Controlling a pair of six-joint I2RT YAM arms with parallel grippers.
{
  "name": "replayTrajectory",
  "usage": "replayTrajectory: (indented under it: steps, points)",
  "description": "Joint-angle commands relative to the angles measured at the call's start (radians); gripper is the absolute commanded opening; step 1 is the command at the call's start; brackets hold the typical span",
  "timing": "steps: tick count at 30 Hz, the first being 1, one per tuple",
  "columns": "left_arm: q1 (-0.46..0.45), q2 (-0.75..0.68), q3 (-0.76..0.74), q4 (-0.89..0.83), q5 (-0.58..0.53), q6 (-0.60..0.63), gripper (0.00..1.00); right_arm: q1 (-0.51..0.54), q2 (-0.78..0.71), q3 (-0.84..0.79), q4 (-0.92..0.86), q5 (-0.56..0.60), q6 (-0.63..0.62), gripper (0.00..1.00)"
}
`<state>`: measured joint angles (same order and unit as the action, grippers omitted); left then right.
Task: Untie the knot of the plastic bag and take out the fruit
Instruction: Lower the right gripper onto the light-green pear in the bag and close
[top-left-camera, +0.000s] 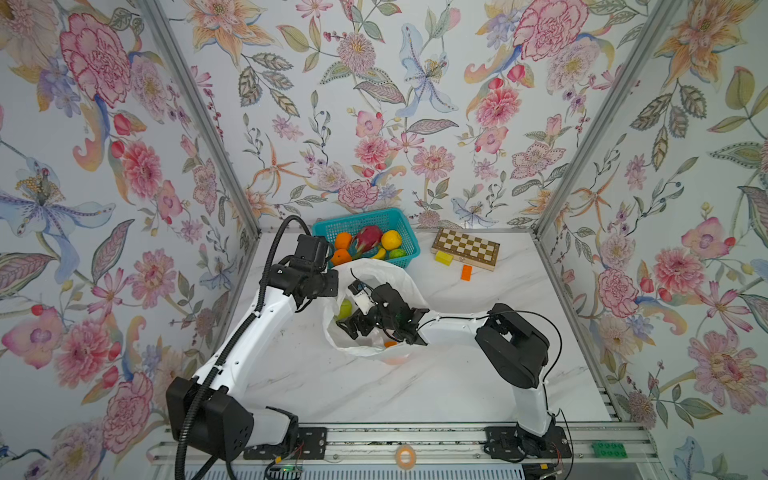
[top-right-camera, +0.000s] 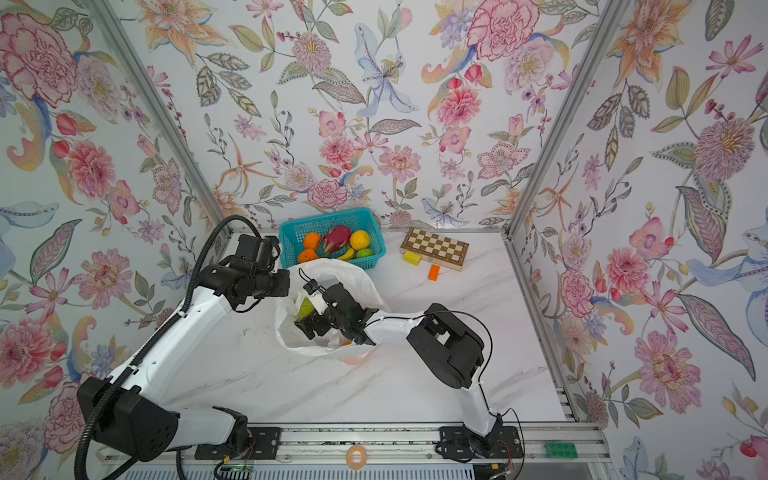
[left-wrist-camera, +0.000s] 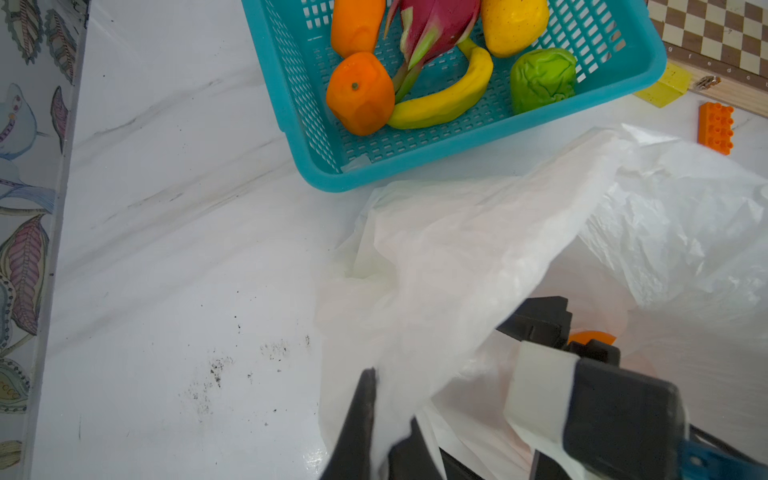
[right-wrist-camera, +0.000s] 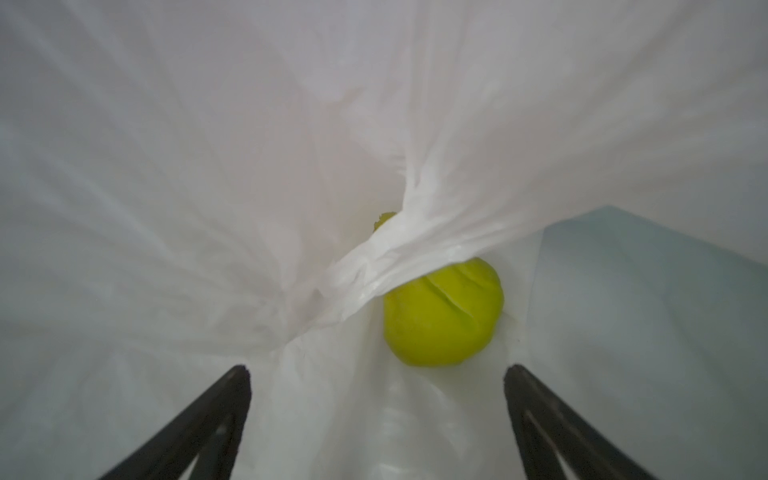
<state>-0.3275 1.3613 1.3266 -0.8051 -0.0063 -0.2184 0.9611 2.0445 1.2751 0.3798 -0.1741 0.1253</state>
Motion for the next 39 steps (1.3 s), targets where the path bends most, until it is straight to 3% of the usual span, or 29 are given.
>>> replayTrajectory:
  steps: [1, 9, 19, 23, 28, 39]
  points:
    - [0.001, 0.005, 0.041, 0.03, 0.007, -0.017, 0.09, 0.004, 0.052, 0.069, 0.004, 0.024, -0.057, 0.97]
    - [0.003, 0.027, 0.057, 0.033, 0.027, -0.024, 0.09, 0.003, 0.184, 0.194, -0.045, 0.103, -0.07, 0.98]
    - [0.004, 0.013, 0.025, 0.027, 0.024, -0.009, 0.1, -0.002, 0.267, 0.311, -0.144, 0.09, -0.055, 0.8]
    - [0.002, 0.013, 0.014, 0.022, 0.016, -0.019, 0.1, -0.006, 0.25, 0.296, -0.127, 0.088, -0.058, 0.63]
    - [0.007, 0.027, 0.013, 0.015, -0.002, -0.026, 0.1, -0.008, 0.208, 0.255, -0.089, 0.084, -0.06, 0.49]
    - [0.019, 0.044, 0.013, 0.026, 0.002, -0.027, 0.13, -0.028, 0.049, 0.069, -0.003, 0.105, -0.037, 0.43]
